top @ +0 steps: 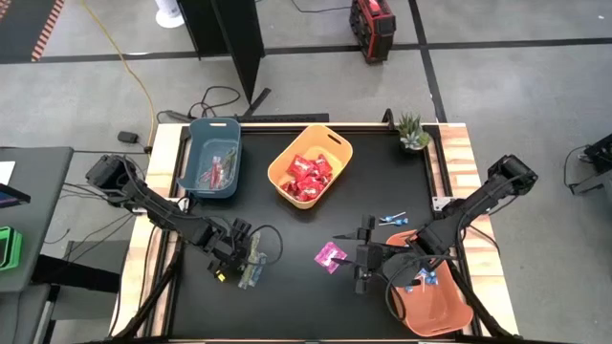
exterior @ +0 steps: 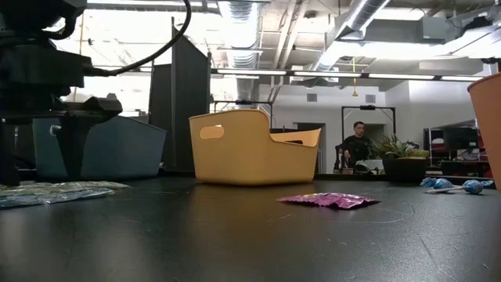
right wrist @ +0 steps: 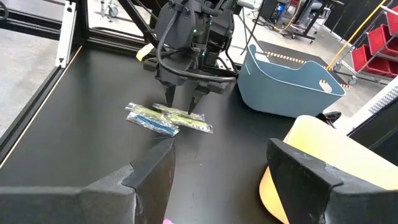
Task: Sort candy
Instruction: Put the green gummy into the blue bin
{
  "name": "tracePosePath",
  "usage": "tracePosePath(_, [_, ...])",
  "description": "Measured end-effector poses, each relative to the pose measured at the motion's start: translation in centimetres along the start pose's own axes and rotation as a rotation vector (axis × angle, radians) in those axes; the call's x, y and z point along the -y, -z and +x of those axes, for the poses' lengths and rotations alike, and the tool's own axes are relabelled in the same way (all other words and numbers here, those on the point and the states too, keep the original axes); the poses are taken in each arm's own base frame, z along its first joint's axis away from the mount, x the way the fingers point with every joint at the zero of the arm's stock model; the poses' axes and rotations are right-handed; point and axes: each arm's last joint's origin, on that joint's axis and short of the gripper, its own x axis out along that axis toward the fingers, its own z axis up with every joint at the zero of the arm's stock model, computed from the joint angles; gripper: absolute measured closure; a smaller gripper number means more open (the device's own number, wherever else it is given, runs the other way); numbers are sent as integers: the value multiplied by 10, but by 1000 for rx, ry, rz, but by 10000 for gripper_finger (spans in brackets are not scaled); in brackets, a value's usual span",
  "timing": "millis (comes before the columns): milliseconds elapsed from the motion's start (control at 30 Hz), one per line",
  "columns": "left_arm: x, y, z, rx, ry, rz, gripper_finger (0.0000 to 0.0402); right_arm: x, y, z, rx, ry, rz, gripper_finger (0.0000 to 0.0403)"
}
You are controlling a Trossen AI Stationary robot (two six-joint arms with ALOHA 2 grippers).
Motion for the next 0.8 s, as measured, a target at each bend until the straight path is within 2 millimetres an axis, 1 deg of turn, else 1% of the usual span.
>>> tracePosePath(167, [1, -1, 5, -3, -3, 49, 167, 0, 0, 0, 0, 0, 1, 134])
tracePosePath(367, [2, -2, 5, 11, -3, 35, 208, 0, 0, 0, 1, 0, 1, 134])
tracePosePath(500, [3, -10, -7, 9, -52, 45, 230, 0, 0, 0, 1, 0, 2, 134])
tracePosePath(567, [4, -14, -12, 4, -87, 98, 230, 0, 0, 0, 1, 0, 1, 134])
tracePosePath(633, [5, -18, -15, 31, -83, 136, 222, 0, 0, 0, 1, 0, 1, 134])
tracePosePath(800, [10, -19, -2, -16, -34, 220, 194, 0, 0, 0, 2, -1, 4, 134])
